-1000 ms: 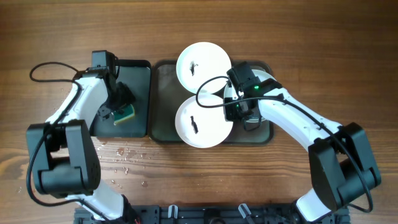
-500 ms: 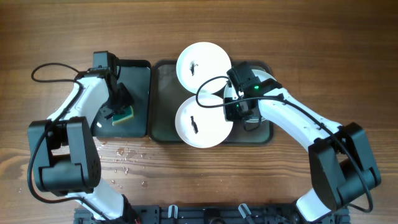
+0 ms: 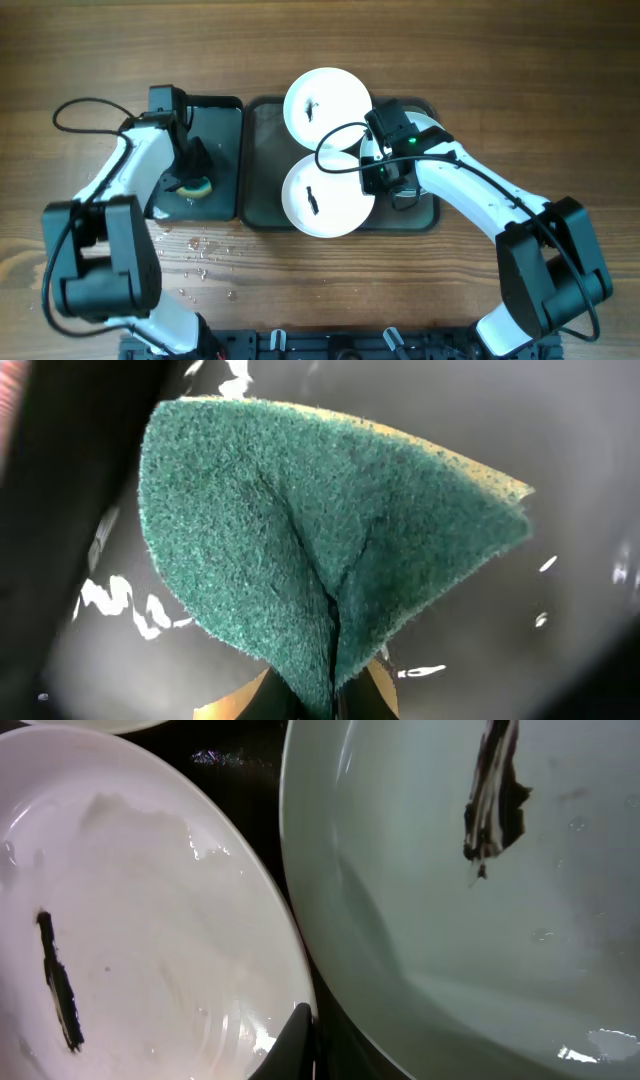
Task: Clean dirty plates on tray and stack at the side
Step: 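Grasp the green sponge with the left gripper and lift it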
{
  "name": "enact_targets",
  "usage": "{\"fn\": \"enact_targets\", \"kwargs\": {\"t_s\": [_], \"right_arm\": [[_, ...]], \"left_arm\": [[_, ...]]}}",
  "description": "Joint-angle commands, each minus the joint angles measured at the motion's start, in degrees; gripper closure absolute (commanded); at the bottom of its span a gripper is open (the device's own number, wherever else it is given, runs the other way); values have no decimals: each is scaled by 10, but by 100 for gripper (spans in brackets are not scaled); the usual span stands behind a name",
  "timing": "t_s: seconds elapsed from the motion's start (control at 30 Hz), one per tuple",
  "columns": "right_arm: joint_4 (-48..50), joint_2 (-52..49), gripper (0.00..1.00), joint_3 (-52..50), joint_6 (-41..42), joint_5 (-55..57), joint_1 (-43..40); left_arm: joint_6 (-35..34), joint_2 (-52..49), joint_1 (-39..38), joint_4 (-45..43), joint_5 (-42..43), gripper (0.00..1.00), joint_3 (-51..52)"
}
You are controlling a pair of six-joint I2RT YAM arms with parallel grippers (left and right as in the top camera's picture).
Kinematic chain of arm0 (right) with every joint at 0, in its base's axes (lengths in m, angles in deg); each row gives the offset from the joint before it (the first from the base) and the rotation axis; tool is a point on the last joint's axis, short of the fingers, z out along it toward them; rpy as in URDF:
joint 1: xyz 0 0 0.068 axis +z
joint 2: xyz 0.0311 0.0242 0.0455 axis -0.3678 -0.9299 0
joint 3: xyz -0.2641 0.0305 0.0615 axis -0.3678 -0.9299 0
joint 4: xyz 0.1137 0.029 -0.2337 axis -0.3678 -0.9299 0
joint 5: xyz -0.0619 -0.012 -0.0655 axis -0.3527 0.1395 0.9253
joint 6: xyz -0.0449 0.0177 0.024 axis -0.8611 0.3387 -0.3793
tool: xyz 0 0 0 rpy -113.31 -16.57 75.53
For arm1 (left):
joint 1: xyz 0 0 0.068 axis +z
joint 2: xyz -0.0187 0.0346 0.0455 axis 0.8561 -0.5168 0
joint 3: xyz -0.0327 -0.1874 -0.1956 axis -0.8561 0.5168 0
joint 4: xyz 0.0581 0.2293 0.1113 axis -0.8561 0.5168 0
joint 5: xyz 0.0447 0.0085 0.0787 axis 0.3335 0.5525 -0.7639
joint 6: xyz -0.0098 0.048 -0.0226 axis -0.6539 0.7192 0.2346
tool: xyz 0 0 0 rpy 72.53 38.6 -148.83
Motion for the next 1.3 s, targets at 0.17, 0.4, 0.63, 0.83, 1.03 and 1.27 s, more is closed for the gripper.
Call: {"fn": "enact_targets", "kwargs": {"t_s": [0.17, 0.4, 0.63, 0.83, 1.03, 1.27], "right_arm": [[-1, 11, 96, -3, 8, 12, 3], [-1, 11, 96, -3, 8, 12, 3], [-1, 11, 96, -3, 8, 12, 3], [0, 11, 96, -3, 8, 12, 3], [0, 11, 96, -3, 8, 12, 3], [1, 11, 95, -3, 8, 12, 3]], "left_arm": [[122, 114, -1, -7, 63, 96, -20], [135, 90, -1, -11, 124, 96, -19], [138, 68, -1, -15, 124, 96, -19], [137, 49, -1, -47, 124, 96, -5], [137, 47, -1, -83, 124, 96, 22], [137, 47, -1, -155, 124, 96, 76]]}}
